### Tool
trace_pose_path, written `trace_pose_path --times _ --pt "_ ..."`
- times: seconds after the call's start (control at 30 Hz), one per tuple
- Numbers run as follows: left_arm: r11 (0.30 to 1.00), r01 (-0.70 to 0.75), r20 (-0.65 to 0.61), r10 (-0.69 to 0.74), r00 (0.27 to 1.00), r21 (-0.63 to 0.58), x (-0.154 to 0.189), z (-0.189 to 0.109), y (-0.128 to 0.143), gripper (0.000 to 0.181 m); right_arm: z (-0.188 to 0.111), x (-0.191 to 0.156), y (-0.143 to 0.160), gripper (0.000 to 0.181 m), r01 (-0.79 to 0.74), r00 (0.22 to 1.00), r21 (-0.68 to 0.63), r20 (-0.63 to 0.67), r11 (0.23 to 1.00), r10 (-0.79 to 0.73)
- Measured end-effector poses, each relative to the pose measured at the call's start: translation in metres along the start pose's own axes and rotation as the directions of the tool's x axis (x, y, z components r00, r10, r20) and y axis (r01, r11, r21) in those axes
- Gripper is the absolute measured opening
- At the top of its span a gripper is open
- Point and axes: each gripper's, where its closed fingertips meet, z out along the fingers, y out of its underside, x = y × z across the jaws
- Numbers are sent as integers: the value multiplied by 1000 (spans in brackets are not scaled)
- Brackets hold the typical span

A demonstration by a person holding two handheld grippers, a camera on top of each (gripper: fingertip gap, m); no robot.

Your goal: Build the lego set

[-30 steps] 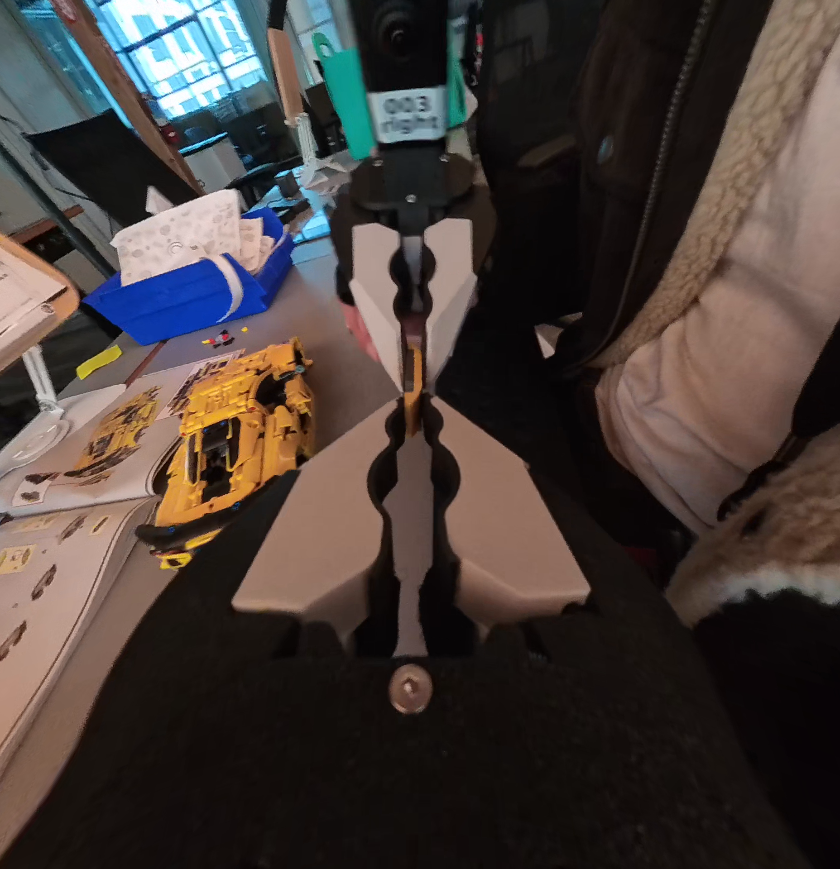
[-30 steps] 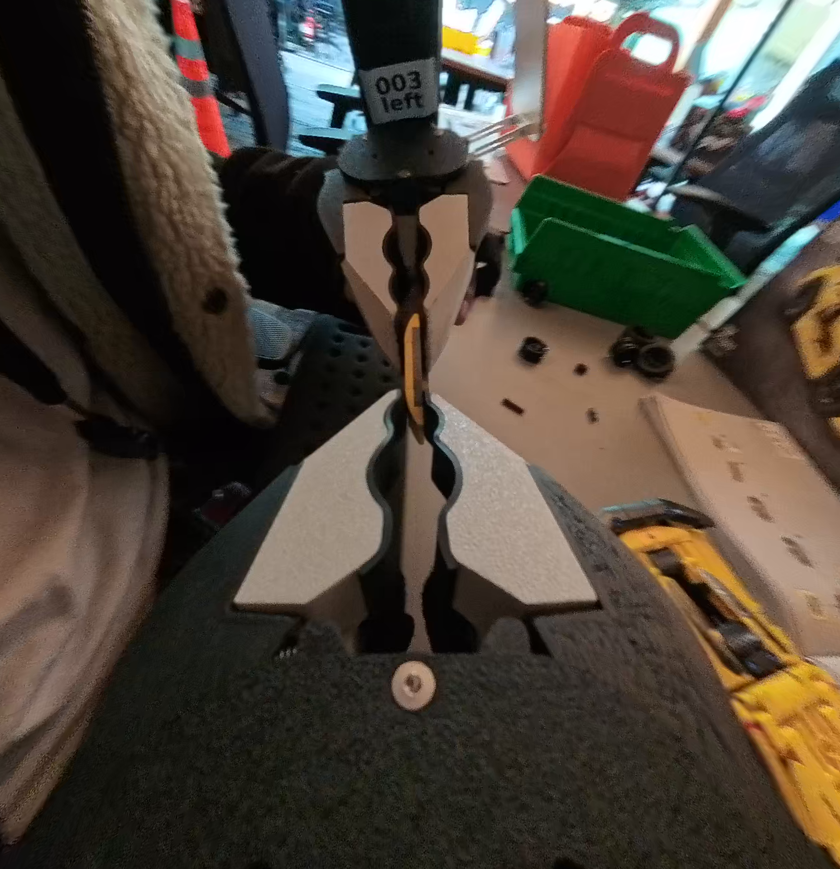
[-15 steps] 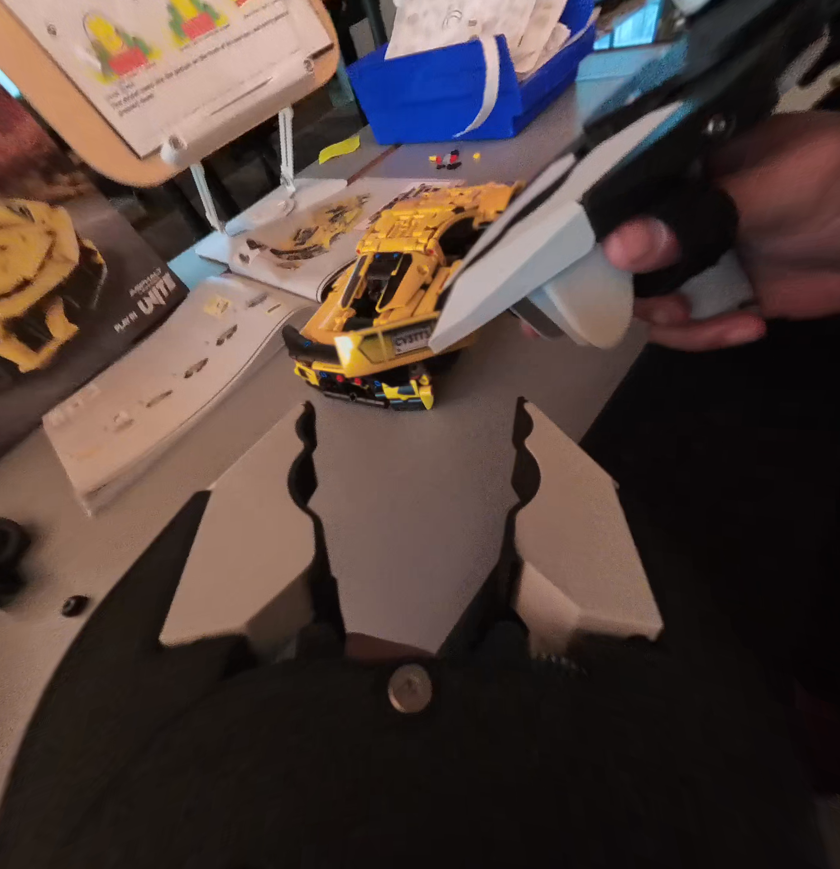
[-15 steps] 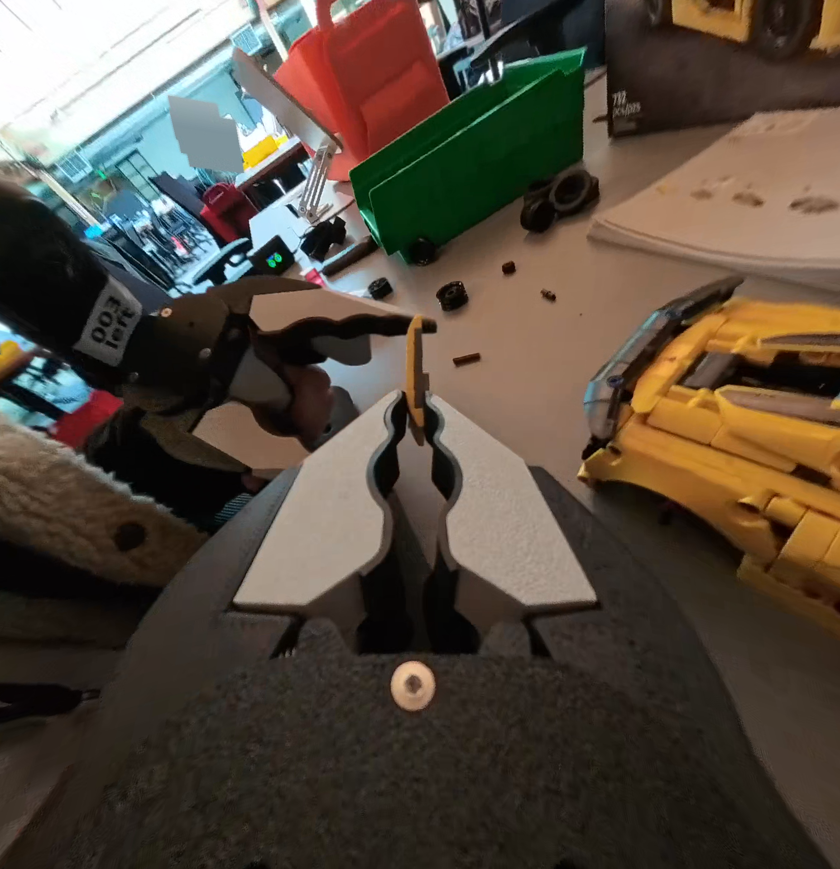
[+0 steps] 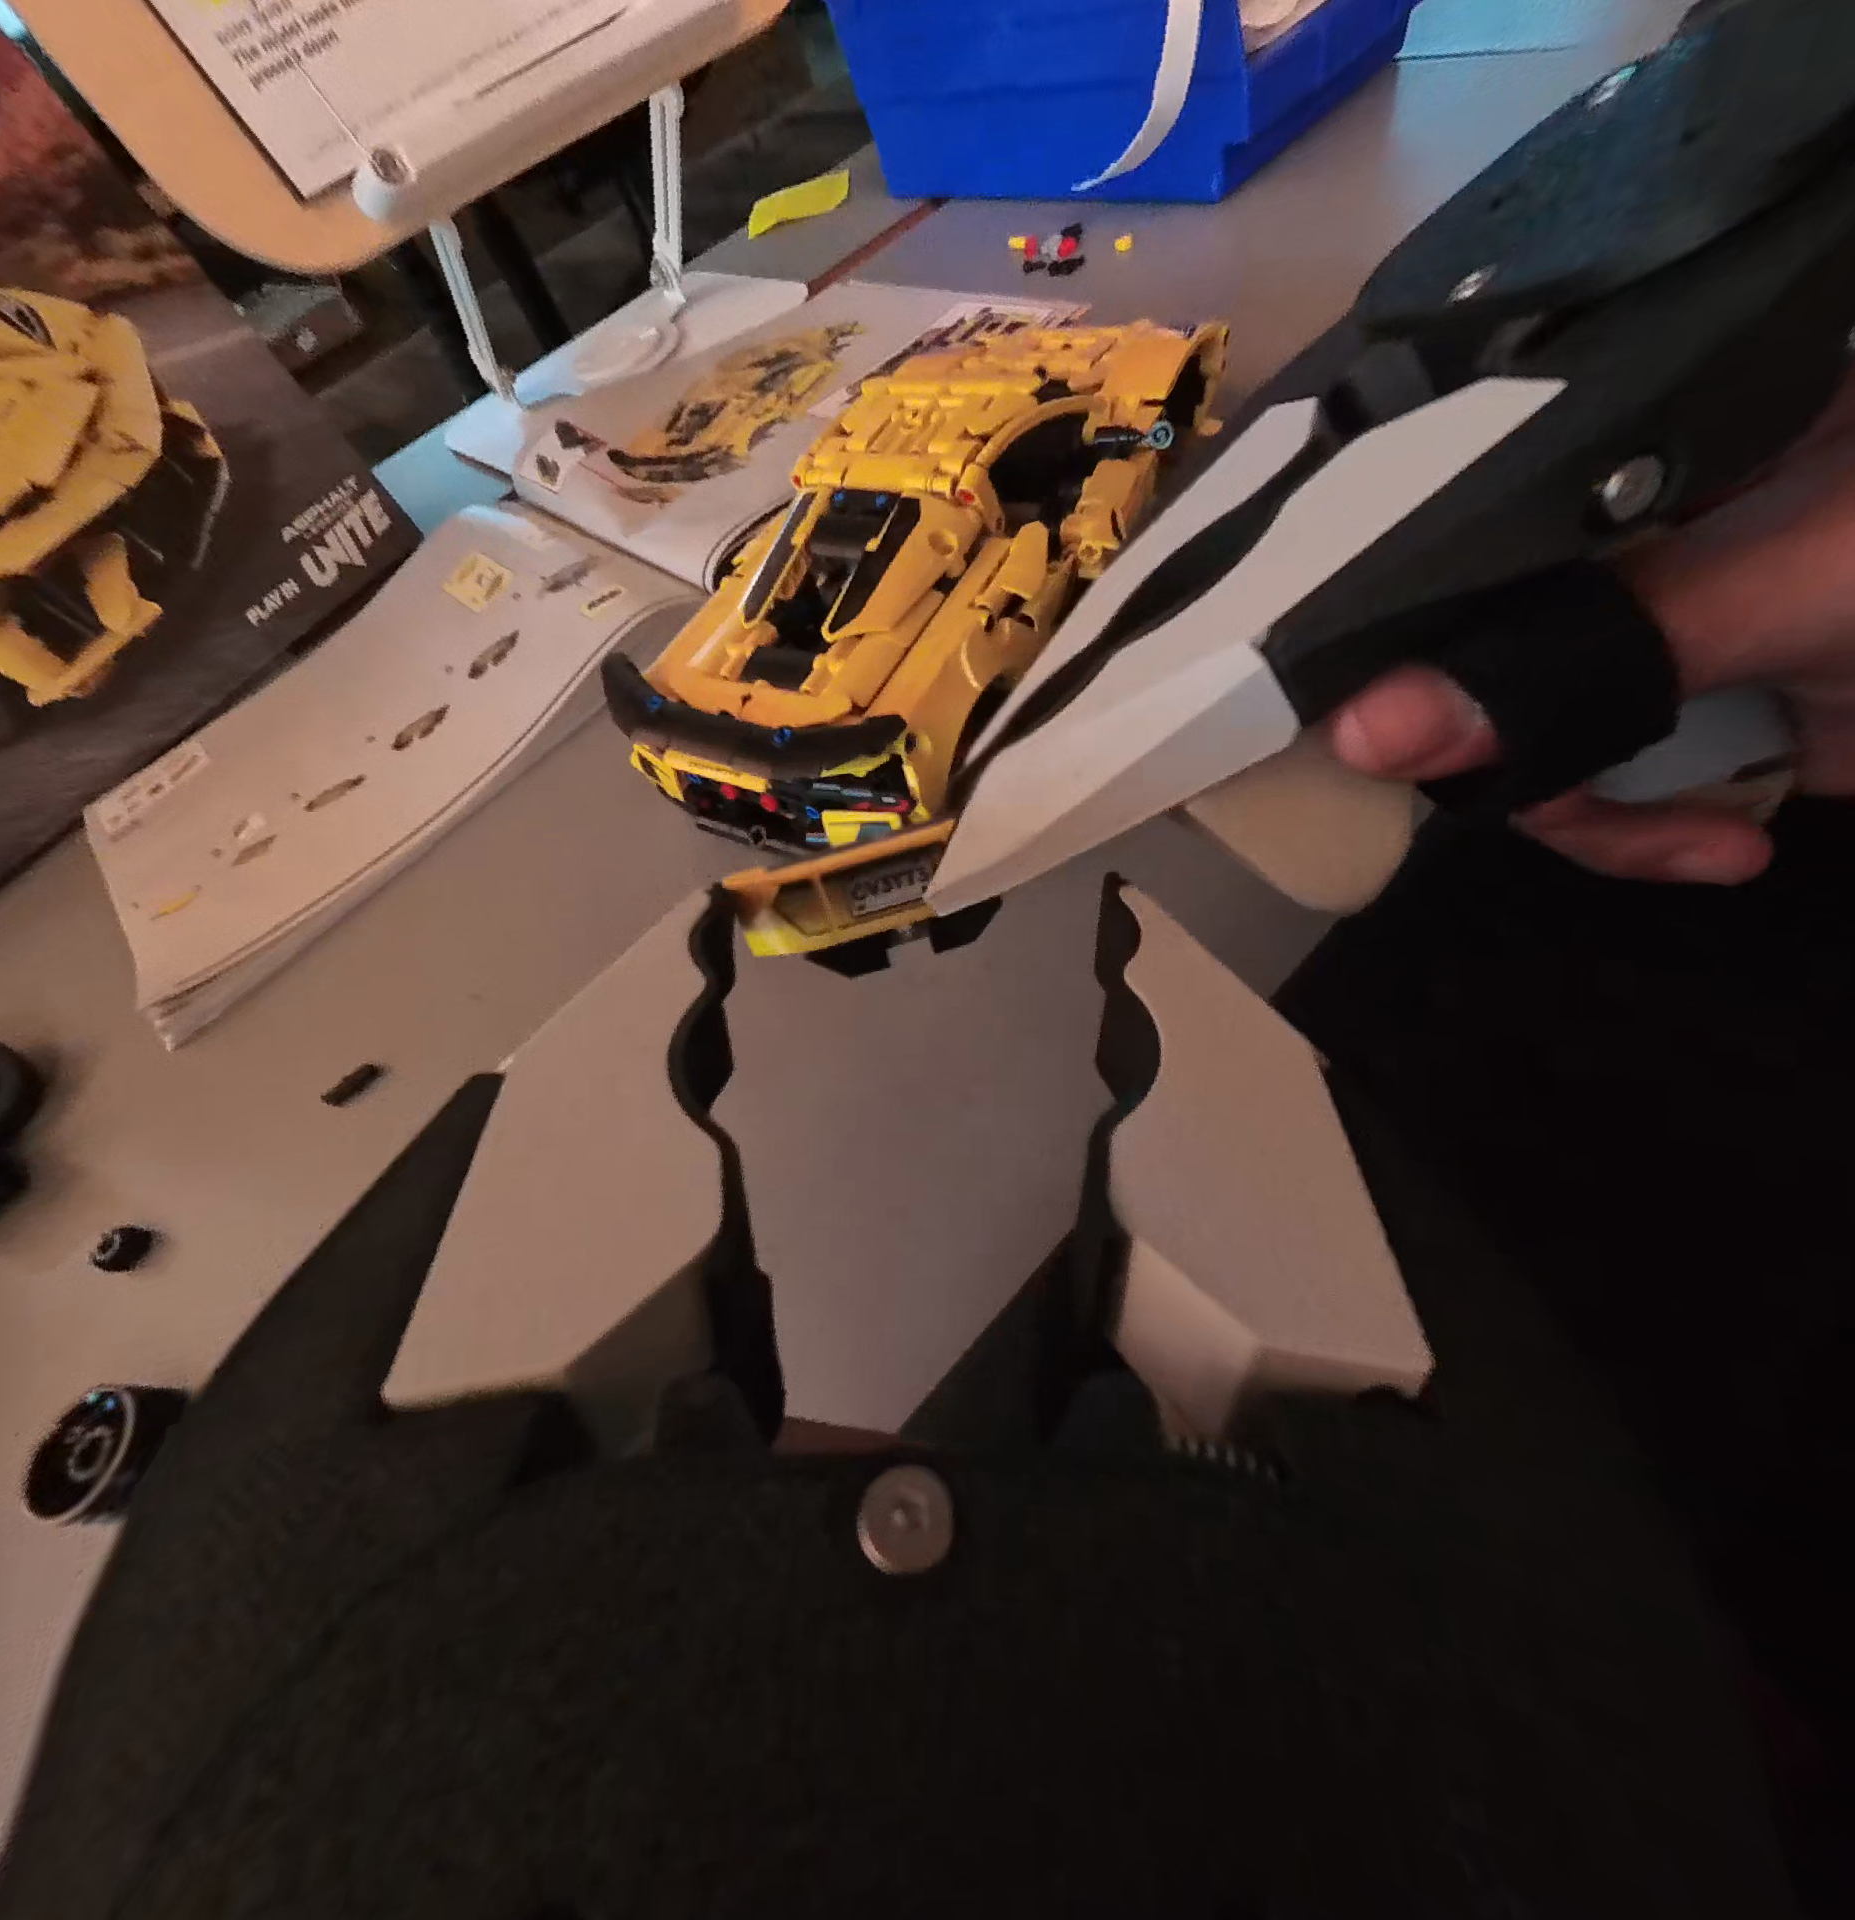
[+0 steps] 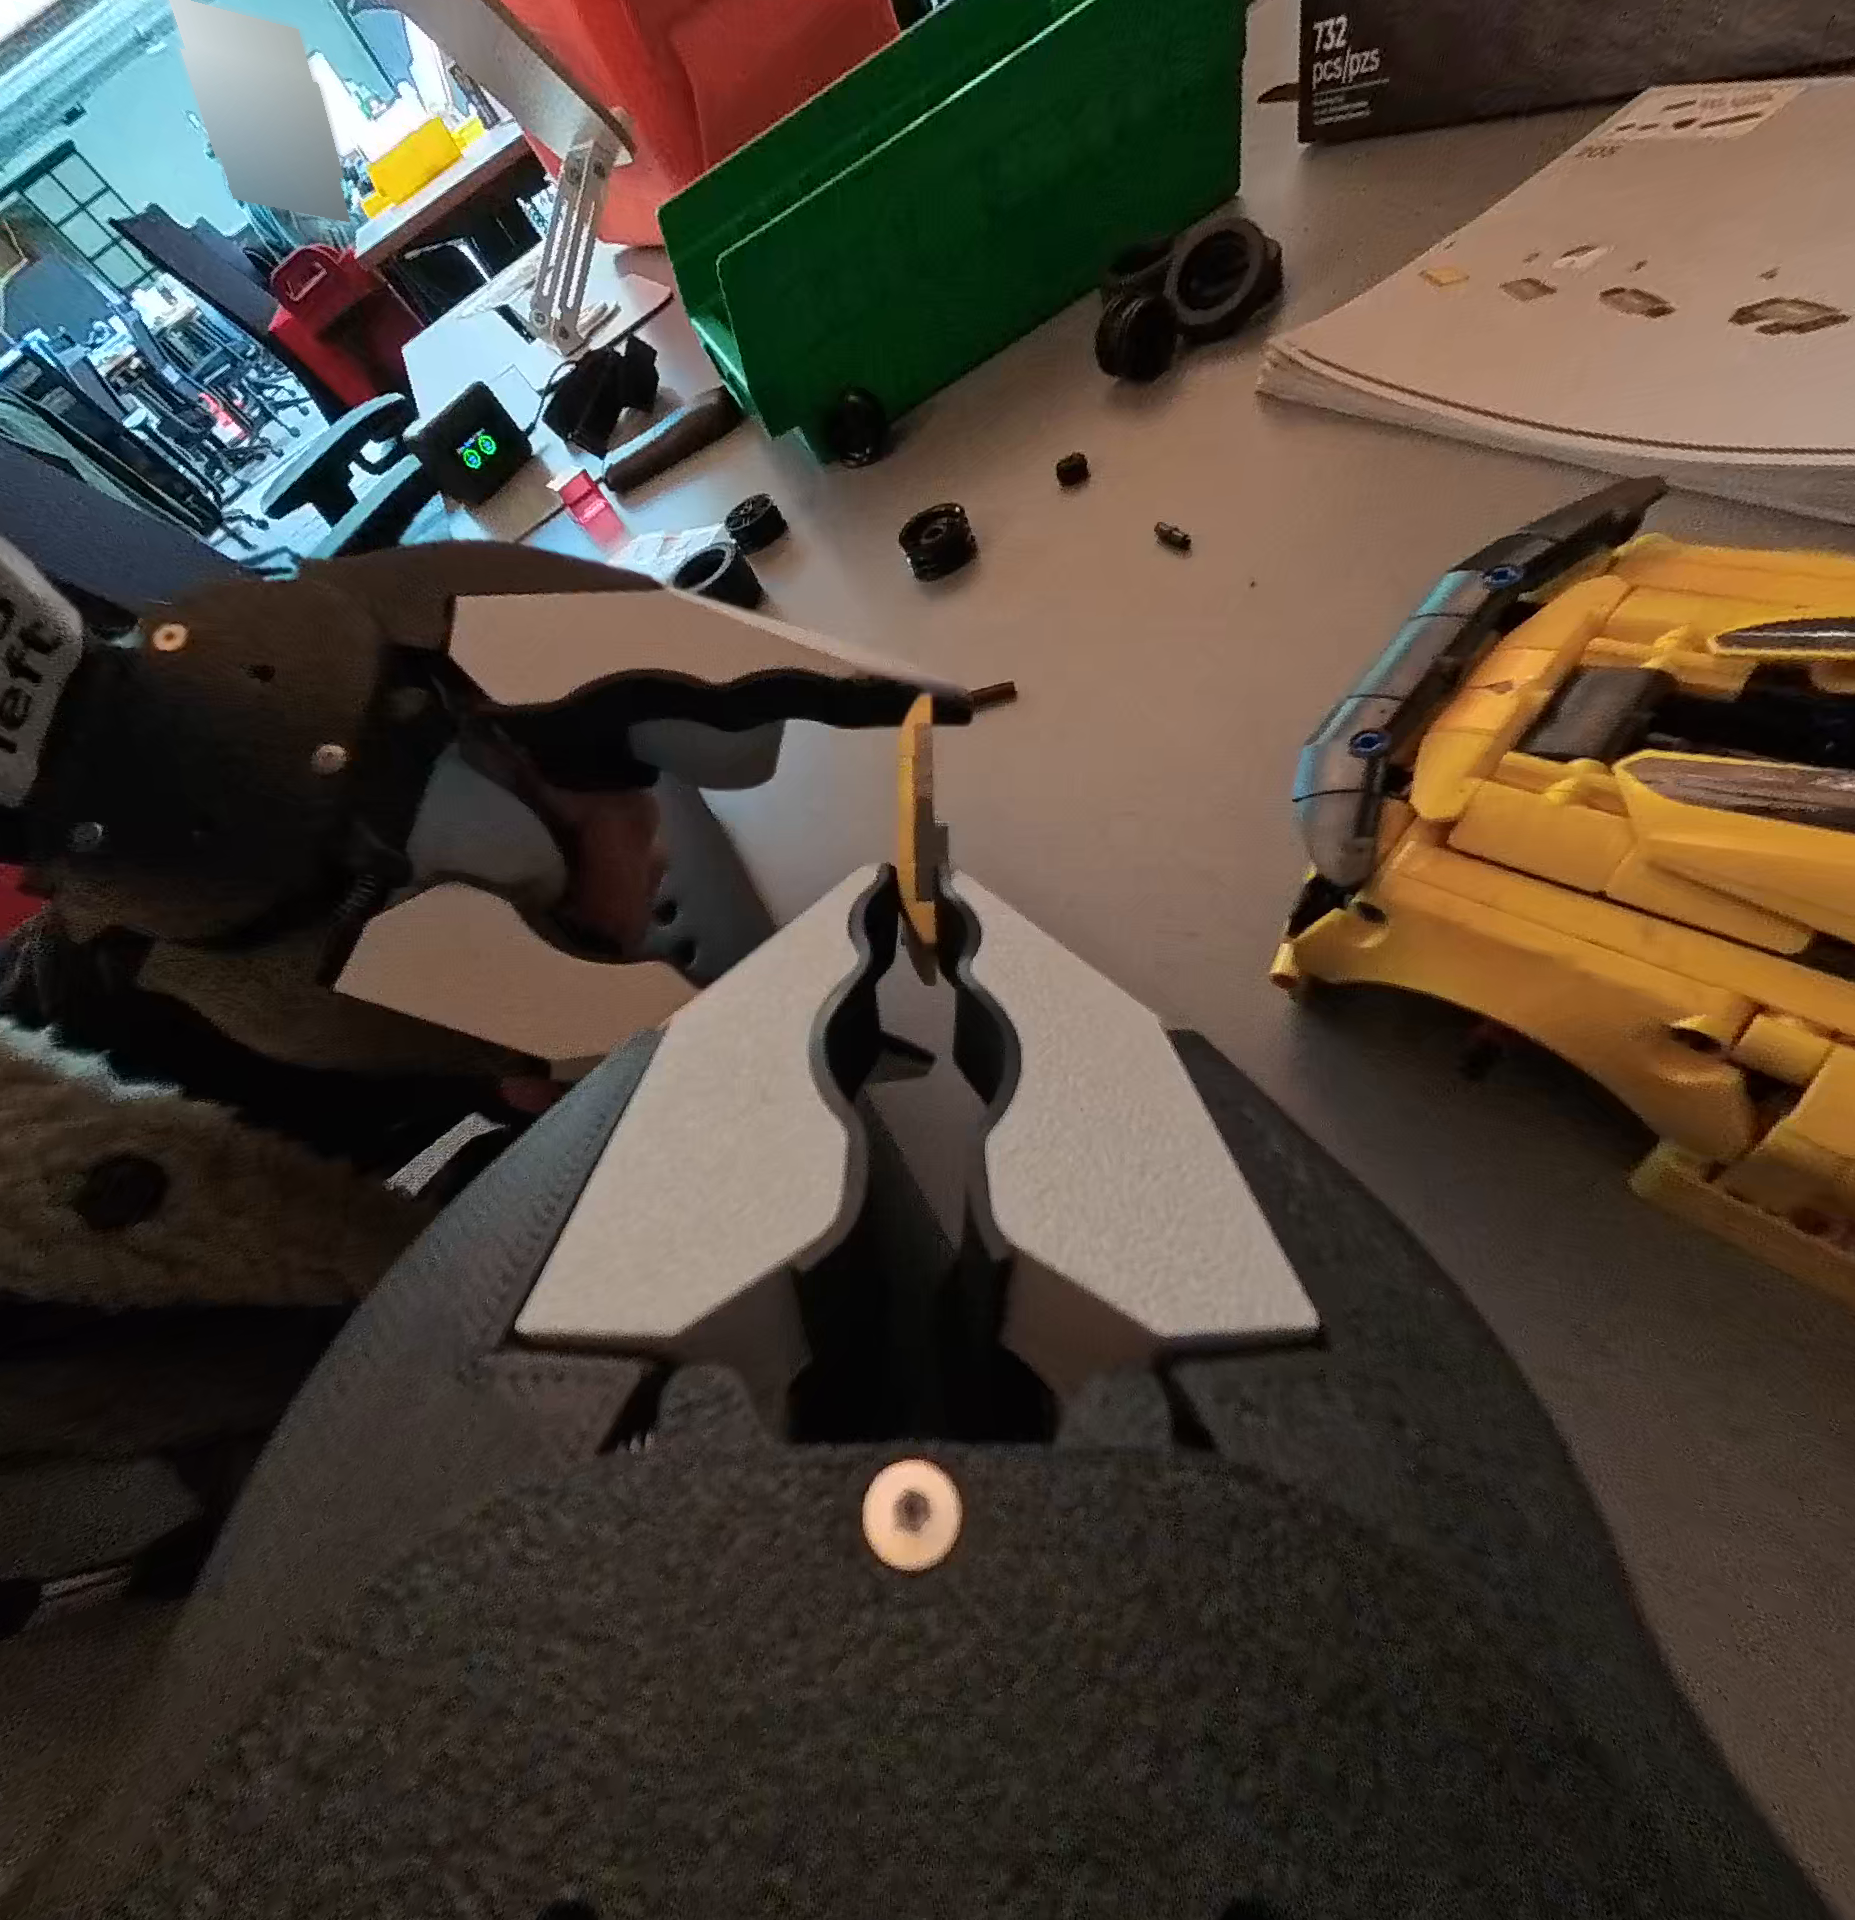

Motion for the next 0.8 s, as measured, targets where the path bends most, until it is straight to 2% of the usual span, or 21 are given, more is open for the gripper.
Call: trace_pose_path --times 0.1,0.3,0.47,0.63,0.77,0.8 --pt "1000 13 13 -13 1000 2 -4 -1 -1 62 2 -4 2 6 -7 1000 -10 14 1000 7" --pt "1000 -1 -5 1 1000 -5 -7 -3 5 60 7 -8 4 7 -42 998 -24 51 999 43" --pt "1000 -26 -75 26 997 12 -12 -11 15 60 12 -19 1 22 -83 983 -58 156 995 91" --pt "980 -197 -101 198 975 22 -22 -18 25 60 28 -18 2 23 -20 990 -125 135 992 36" --pt "942 -330 -127 336 933 60 -25 -16 26 60 44 -16 1 16 50 994 -192 102 980 -31" --pt "934 -353 -127 357 925 57 -27 -14 27 60 48 -15 3 9 53 995 -217 96 975 -33"
